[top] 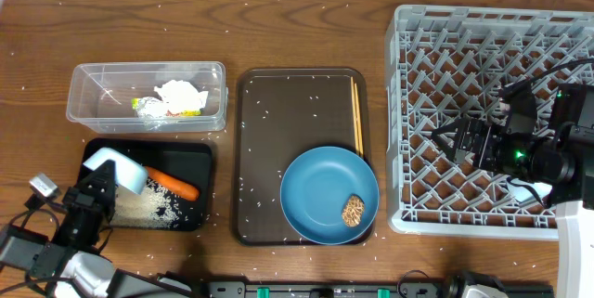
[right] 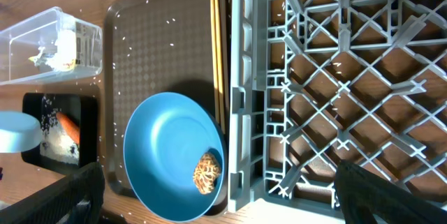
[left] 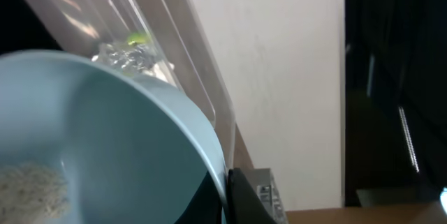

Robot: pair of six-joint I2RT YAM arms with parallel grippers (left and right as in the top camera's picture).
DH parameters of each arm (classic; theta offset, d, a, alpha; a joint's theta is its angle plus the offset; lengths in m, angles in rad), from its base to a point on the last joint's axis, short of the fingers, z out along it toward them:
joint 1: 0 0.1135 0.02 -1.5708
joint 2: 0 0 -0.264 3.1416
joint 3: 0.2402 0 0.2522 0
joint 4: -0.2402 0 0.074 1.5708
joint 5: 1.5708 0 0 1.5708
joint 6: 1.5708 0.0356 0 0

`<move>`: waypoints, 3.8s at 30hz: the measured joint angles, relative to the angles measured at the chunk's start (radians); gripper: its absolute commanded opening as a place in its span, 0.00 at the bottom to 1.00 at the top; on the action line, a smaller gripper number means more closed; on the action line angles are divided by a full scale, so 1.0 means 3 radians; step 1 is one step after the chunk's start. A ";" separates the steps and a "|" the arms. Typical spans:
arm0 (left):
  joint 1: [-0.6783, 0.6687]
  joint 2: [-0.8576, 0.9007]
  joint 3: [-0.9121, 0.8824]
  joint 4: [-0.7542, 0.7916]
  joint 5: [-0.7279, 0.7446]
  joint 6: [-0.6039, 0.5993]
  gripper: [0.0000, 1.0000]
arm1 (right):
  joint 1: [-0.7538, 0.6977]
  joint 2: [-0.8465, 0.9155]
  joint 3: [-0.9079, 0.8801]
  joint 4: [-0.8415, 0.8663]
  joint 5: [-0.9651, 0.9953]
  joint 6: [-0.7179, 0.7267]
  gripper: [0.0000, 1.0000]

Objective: Sort waste into correct bins and load items into the dishwasher rack
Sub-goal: 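Carry the bowl over the black tray and tip the rice out, then lift the empty bowl and pass it to the right gripper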

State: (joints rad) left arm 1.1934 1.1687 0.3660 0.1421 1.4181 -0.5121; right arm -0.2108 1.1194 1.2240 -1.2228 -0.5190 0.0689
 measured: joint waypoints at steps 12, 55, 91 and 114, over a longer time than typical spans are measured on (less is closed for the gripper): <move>-0.0149 -0.0006 0.0000 0.0215 0.0076 -0.0086 0.06 | 0.0000 0.0000 0.0000 0.0000 0.0000 0.0014 0.97; -0.4335 0.0434 0.0790 0.3530 -0.0917 -0.2511 0.06 | -0.0033 0.0000 -0.0001 0.0305 0.0154 0.0229 0.93; -0.6731 0.3174 0.3057 0.3225 -0.2993 -0.2202 0.06 | -0.1333 0.0242 -0.0001 0.0102 0.0805 0.1007 0.98; -0.6776 0.3506 0.3170 0.3184 -0.3168 -0.2193 0.06 | -0.1553 0.0223 -0.0001 0.0370 0.0408 0.0855 0.99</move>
State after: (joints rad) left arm -0.8394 2.2204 1.3170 1.0973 0.4679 -1.1702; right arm -0.6765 1.1862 1.2236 -1.1118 -0.3965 0.3252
